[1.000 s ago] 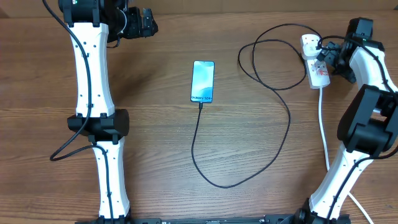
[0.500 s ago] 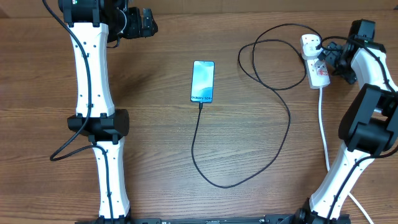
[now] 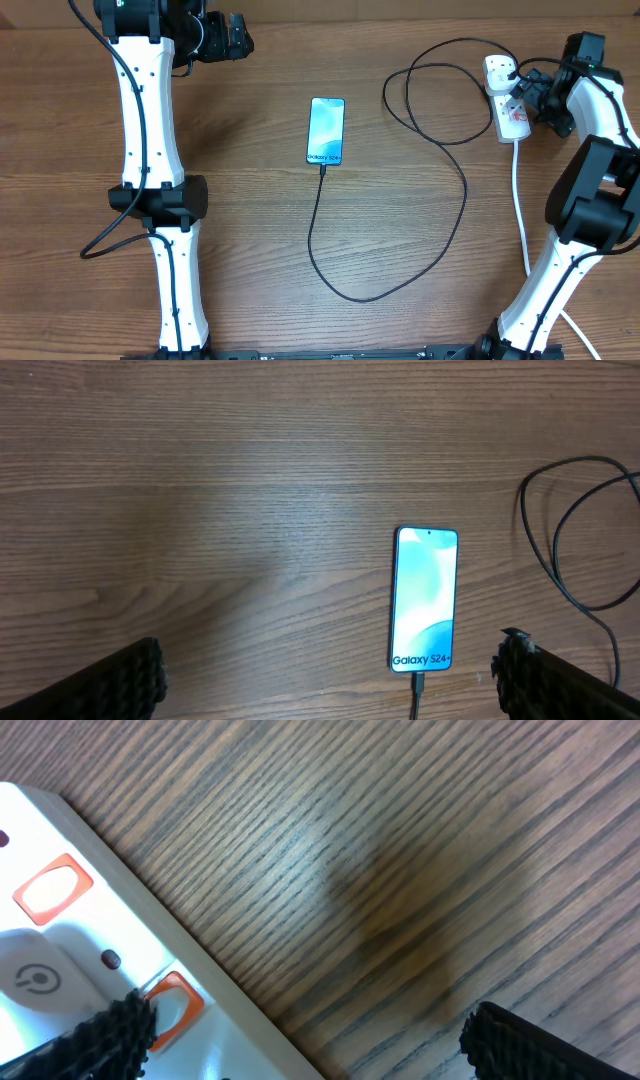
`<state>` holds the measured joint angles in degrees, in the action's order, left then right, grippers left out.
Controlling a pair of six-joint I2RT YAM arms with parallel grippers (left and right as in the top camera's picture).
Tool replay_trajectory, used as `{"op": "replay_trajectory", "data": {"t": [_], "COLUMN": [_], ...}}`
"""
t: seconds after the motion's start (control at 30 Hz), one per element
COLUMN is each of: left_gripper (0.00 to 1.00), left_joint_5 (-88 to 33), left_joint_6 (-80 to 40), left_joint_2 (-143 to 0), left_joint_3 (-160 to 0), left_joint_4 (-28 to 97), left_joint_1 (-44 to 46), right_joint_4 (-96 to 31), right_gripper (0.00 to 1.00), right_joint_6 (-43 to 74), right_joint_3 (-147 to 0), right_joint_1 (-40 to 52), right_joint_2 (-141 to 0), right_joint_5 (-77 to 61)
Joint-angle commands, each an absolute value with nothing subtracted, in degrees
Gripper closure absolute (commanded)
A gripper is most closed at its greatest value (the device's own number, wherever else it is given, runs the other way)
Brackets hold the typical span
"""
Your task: Plug charger to phone and switch on socket
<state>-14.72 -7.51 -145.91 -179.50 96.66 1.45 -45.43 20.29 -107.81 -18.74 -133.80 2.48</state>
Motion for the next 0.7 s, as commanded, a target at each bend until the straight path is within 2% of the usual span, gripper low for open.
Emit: {"op": "replay_trajectory", "data": {"t": [0.0,0.37,0.67], "left_gripper": [0.0,0.0,0.0], "left_joint_5": [-14.4,-14.4,-14.4], "left_joint_6": [-6.8,-6.8,-6.8], "left_joint_2": [-145.9,-145.9,-145.9], "left_joint_3": [-180.0,-180.0,-180.0], "left_joint_4": [96.8,96.8,96.8], "left_joint_1": [1.6,1.6,1.6], "right_joint_4": [-46.6,-50.9,-58.8], "right_gripper": [0.0,0.0,0.0], "right_joint_6": [17.7,22.9,24.0], "right_joint_3": [-107.2,-110.5,-111.8], "right_joint_1": [-17.7,-18.7,-20.0], "right_joint_2": [-136.2,-133.0,-115.6], "right_joint_5": [-2.7,-2.7,-2.7]}}
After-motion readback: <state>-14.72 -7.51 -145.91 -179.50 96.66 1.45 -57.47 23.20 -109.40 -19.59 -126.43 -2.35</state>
